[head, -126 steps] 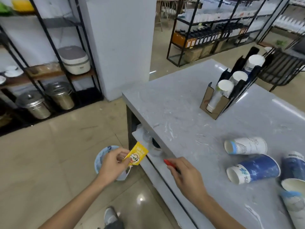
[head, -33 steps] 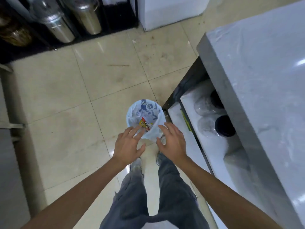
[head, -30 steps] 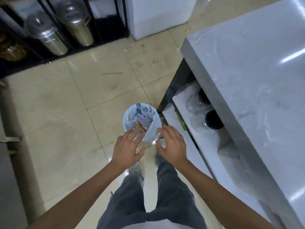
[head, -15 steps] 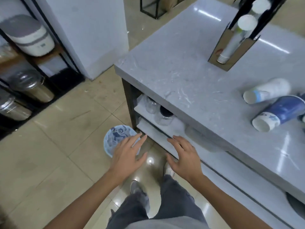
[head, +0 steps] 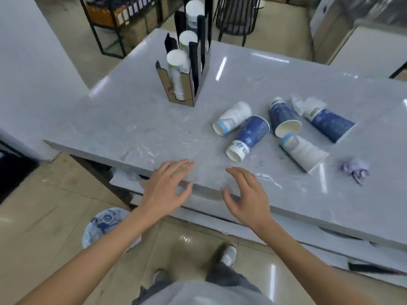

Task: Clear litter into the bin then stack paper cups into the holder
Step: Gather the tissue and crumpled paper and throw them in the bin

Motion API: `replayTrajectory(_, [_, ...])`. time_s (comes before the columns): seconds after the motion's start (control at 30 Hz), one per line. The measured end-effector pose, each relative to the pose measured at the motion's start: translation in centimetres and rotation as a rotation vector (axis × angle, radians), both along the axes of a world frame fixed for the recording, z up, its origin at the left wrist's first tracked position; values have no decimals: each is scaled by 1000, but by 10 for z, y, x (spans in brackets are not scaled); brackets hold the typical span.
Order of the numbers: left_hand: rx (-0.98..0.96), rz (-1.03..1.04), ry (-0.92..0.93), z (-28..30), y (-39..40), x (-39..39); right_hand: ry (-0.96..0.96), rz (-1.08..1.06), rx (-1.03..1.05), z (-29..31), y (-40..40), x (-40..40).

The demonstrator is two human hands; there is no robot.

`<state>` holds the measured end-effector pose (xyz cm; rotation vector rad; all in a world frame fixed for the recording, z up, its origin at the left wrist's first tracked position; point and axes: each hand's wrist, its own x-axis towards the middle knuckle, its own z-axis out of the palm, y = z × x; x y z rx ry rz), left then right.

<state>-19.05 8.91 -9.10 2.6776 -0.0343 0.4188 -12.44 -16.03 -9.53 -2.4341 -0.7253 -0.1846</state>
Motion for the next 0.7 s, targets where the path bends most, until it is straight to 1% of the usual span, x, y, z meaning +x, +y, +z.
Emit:
replayTrajectory(0.2, [8,-172,-76,27,-71,87,-49,-149,32,15,-71,46])
replayTrajectory(0.3, [-23,-246,-131,32,-101,133,-66,-218,57,17,-106,65])
replayTrajectory(0.4, [-57,-322,-181,38,-131,181,-65,-331,84,19,-142,83])
replayTrajectory(0.57, [-36,-400,-170,56,-180,263,-70,-454,57,20,-203,118])
replayTrajectory(0.7, [-50,-427,-96,68,-212,331,-49,-554,13,10,-252,147])
